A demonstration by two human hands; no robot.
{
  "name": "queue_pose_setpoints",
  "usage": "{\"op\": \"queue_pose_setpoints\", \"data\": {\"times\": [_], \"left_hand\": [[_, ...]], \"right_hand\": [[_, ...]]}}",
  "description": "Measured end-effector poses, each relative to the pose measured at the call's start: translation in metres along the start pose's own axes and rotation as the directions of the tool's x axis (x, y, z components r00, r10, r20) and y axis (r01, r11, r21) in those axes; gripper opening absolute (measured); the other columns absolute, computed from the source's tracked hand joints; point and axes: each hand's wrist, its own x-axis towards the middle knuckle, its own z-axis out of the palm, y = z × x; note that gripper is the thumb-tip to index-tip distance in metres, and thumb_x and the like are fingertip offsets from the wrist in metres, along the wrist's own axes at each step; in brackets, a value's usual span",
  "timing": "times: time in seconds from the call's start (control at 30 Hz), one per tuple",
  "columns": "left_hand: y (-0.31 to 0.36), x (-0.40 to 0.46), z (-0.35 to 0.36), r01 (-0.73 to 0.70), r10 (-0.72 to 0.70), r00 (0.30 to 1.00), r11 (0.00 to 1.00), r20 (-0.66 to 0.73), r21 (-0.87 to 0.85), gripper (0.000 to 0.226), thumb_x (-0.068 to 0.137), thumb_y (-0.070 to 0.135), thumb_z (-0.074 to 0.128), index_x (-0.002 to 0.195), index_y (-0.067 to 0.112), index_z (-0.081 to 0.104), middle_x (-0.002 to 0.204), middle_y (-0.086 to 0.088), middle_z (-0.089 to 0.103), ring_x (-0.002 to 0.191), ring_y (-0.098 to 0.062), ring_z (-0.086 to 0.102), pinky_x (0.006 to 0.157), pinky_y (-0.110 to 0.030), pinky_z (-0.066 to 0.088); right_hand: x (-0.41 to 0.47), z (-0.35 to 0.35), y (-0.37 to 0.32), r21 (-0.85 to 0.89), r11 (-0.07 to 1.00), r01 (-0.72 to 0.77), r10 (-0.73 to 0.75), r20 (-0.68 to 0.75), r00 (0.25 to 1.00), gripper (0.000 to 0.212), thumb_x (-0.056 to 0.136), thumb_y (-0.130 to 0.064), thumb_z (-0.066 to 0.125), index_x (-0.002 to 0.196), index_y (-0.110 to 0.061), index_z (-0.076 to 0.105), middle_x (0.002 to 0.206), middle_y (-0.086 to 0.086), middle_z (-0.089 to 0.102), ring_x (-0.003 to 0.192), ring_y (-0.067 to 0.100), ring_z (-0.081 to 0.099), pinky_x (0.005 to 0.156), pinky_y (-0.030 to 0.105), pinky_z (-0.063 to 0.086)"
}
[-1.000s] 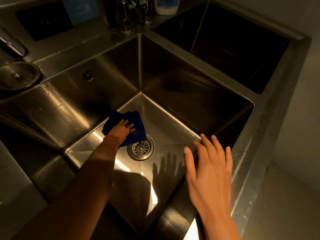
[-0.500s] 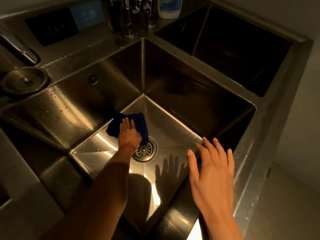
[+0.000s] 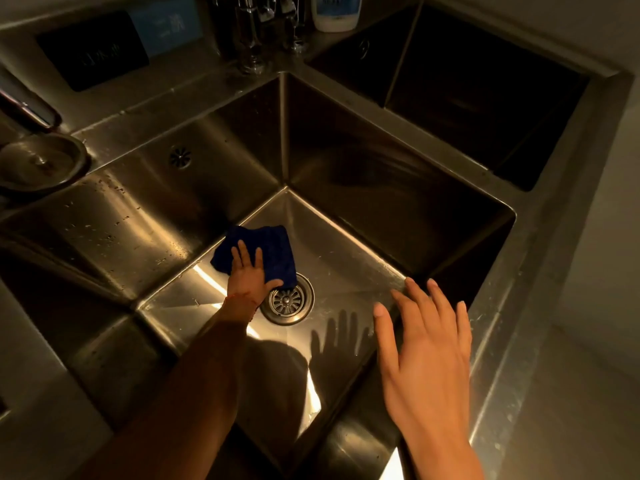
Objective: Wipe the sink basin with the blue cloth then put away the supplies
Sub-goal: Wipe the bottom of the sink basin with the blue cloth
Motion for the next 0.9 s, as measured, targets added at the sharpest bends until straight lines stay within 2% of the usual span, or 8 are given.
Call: {"op": "queue_pose_setpoints", "data": {"times": [0.07, 0.23, 0.37, 0.53, 0.6, 0.7, 0.9], "left_hand": [[-0.003, 0.000, 0.002, -0.047, 0.046, 0.999, 0.997, 0.015, 0.064, 0.092, 0.091, 0.060, 0.042, 0.152, 0.011, -0.005, 0.154, -0.029, -0.013, 0.144, -0.043, -0.006, 0.119, -0.043, 0.010], [-0.002, 0.007, 0.005, -0.101, 0.100, 0.995, 0.986, 0.018, 0.131, 0.077, 0.098, 0.025, 0.049, 0.153, 0.011, -0.003, 0.155, -0.029, -0.013, 0.145, -0.043, -0.006, 0.118, -0.040, 0.020], [0.011, 0.011, 0.003, -0.161, 0.164, 0.986, 0.974, -0.011, 0.159, 0.072, 0.098, 0.008, 0.045, 0.153, 0.011, -0.002, 0.155, -0.028, -0.012, 0.145, -0.042, -0.004, 0.118, -0.039, 0.019], [0.024, 0.009, -0.001, -0.123, 0.133, 0.990, 0.975, -0.043, 0.183, 0.068, 0.099, 0.013, 0.043, 0.153, 0.012, 0.000, 0.155, -0.028, -0.009, 0.145, -0.042, -0.003, 0.119, -0.043, 0.013], [0.025, 0.008, 0.003, -0.147, 0.169, 0.983, 0.958, -0.068, 0.246, 0.069, 0.099, 0.016, 0.042, 0.153, 0.010, -0.001, 0.156, -0.026, -0.009, 0.145, -0.040, -0.004, 0.119, -0.045, 0.008], [0.029, 0.009, 0.008, -0.197, 0.217, 0.976, 0.932, -0.033, 0.304, 0.070, 0.099, 0.015, 0.044, 0.153, 0.010, 0.000, 0.158, -0.019, -0.008, 0.146, -0.037, -0.008, 0.118, -0.048, 0.001], [0.032, 0.015, 0.008, -0.212, 0.230, 0.973, 0.908, -0.006, 0.360, 0.062, 0.101, 0.013, 0.037, 0.152, 0.005, 0.003, 0.158, -0.020, -0.002, 0.146, -0.037, -0.004, 0.118, -0.048, 0.001]], "right_hand": [[0.000, 0.000, 0.000, 0.000, 1.000, -0.005, 0.005, 0.007, 1.000, 0.054, 0.091, -0.047, 0.026, 0.113, -0.014, 0.062, 0.127, 0.005, 0.057, 0.131, 0.021, 0.036, 0.112, 0.040, 0.009], [0.001, -0.001, -0.001, 0.006, 1.000, -0.011, 0.011, 0.000, 1.000, 0.054, 0.091, -0.046, 0.027, 0.114, -0.013, 0.062, 0.127, 0.005, 0.057, 0.130, 0.021, 0.037, 0.112, 0.040, 0.010], [0.001, 0.000, -0.001, -0.001, 1.000, -0.013, 0.013, 0.009, 1.000, 0.054, 0.090, -0.047, 0.026, 0.114, -0.013, 0.061, 0.127, 0.005, 0.057, 0.131, 0.021, 0.036, 0.112, 0.040, 0.010], [0.000, 0.000, 0.000, 0.010, 1.000, -0.014, 0.014, 0.012, 1.000, 0.056, 0.090, -0.048, 0.025, 0.115, -0.014, 0.061, 0.128, 0.005, 0.056, 0.131, 0.020, 0.035, 0.113, 0.037, 0.007], [0.001, 0.000, 0.000, 0.018, 1.000, -0.018, 0.018, 0.008, 1.000, 0.056, 0.090, -0.048, 0.025, 0.116, -0.014, 0.061, 0.129, 0.004, 0.056, 0.132, 0.020, 0.035, 0.112, 0.036, 0.006], [0.001, 0.000, -0.001, 0.018, 1.000, -0.019, 0.019, 0.011, 1.000, 0.057, 0.089, -0.048, 0.024, 0.116, -0.014, 0.061, 0.129, 0.004, 0.056, 0.132, 0.019, 0.034, 0.112, 0.034, 0.005], [0.001, -0.001, -0.001, 0.025, 1.000, -0.019, 0.019, 0.003, 1.000, 0.056, 0.089, -0.048, 0.025, 0.115, -0.015, 0.061, 0.128, 0.003, 0.056, 0.131, 0.019, 0.035, 0.112, 0.036, 0.007]]}}
